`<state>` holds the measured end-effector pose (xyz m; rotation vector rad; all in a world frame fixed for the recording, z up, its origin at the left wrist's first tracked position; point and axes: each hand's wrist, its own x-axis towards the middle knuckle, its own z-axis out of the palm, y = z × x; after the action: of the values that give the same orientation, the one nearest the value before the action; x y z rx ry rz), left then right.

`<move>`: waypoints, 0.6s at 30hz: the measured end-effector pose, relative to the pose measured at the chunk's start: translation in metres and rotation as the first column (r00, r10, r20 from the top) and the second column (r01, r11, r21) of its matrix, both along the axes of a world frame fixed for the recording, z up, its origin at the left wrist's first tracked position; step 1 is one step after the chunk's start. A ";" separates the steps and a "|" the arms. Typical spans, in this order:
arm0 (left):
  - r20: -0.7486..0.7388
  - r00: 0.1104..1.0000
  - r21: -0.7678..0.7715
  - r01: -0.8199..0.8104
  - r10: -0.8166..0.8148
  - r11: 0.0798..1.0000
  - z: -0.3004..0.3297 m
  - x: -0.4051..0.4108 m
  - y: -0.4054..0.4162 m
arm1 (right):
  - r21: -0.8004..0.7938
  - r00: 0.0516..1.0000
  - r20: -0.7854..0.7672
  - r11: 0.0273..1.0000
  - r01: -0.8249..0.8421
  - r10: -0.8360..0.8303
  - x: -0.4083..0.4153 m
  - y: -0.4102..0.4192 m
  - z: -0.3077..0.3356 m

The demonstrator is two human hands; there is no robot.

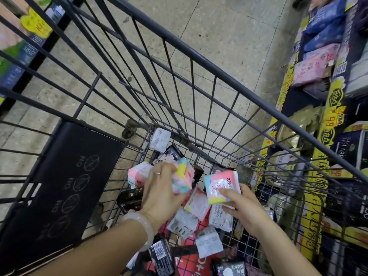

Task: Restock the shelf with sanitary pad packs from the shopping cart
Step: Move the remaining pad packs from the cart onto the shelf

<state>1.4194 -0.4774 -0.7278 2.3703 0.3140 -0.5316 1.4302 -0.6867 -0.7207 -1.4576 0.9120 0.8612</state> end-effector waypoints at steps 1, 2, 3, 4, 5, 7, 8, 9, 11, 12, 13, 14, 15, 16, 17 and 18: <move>-0.075 0.990 0.012 0.122 -0.120 0.992 -0.001 -0.002 -0.003 | -0.010 1.000 -0.008 1.000 -0.030 0.030 -0.002 0.002 -0.001; -0.185 0.955 -0.008 0.236 -0.233 0.972 -0.003 -0.004 -0.007 | -0.029 0.998 -0.014 0.998 -0.057 0.057 -0.004 0.005 -0.002; -0.270 0.908 -0.048 0.321 -0.321 0.946 -0.007 -0.006 -0.009 | -0.052 0.997 -0.015 0.996 -0.077 0.076 -0.005 0.007 -0.003; -0.305 0.878 -0.094 0.357 -0.369 0.929 -0.010 -0.007 -0.010 | -0.072 0.996 -0.015 0.993 -0.088 0.087 -0.007 0.008 -0.004; -0.300 0.881 -0.134 0.342 -0.366 0.930 -0.012 -0.007 -0.011 | -0.087 0.996 -0.013 0.992 -0.091 0.090 -0.008 0.010 -0.006; -0.262 0.933 -0.149 0.213 -0.246 0.966 -0.016 -0.004 -0.010 | -0.109 0.996 -0.008 0.990 -0.090 0.089 -0.009 0.010 -0.010; -0.258 0.951 -0.132 0.140 -0.170 0.981 -0.018 0.000 -0.008 | -0.120 0.996 -0.005 0.988 -0.092 0.092 -0.009 0.010 -0.011; -0.270 0.955 -0.111 0.100 -0.126 0.989 -0.021 0.004 -0.006 | -0.132 0.995 -0.004 0.987 -0.096 0.096 -0.009 0.009 -0.013; -0.348 0.928 -0.080 0.116 -0.137 0.990 -0.024 0.011 -0.004 | -0.151 0.995 0.000 0.983 -0.102 0.103 -0.009 0.007 -0.016; -0.389 0.907 -0.079 0.140 -0.160 0.987 -0.025 0.014 -0.004 | -0.153 0.995 -0.001 0.983 -0.100 0.101 -0.009 0.006 -0.018; -0.421 0.889 -0.080 0.162 -0.181 0.984 -0.027 0.017 -0.003 | -0.150 0.995 -0.005 0.984 -0.095 0.096 -0.010 0.006 -0.019; -0.448 0.874 -0.079 0.174 -0.191 0.982 -0.029 0.019 -0.003 | -0.142 0.996 -0.011 0.986 -0.091 0.090 -0.011 0.006 -0.020; -0.474 0.860 -0.073 0.175 -0.188 0.982 -0.029 0.020 -0.003 | -0.132 0.996 -0.018 0.987 -0.087 0.086 -0.013 0.006 -0.021; -0.505 0.845 -0.060 0.171 -0.178 0.983 -0.029 0.021 -0.003 | -0.125 0.996 -0.024 0.989 -0.084 0.082 -0.014 0.006 -0.022; -0.535 0.828 -0.045 0.169 -0.167 0.985 -0.029 0.021 -0.003 | -0.122 0.997 -0.029 0.989 -0.081 0.078 -0.016 0.007 -0.024; -0.559 0.814 -0.034 0.169 -0.159 0.985 -0.029 0.020 -0.004 | -0.121 0.997 -0.030 0.990 -0.076 0.073 -0.018 0.008 -0.025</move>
<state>1.4398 -0.4816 -0.7570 2.2203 0.3718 -1.3226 1.4124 -0.6786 -0.7453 -1.5973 0.9483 0.8937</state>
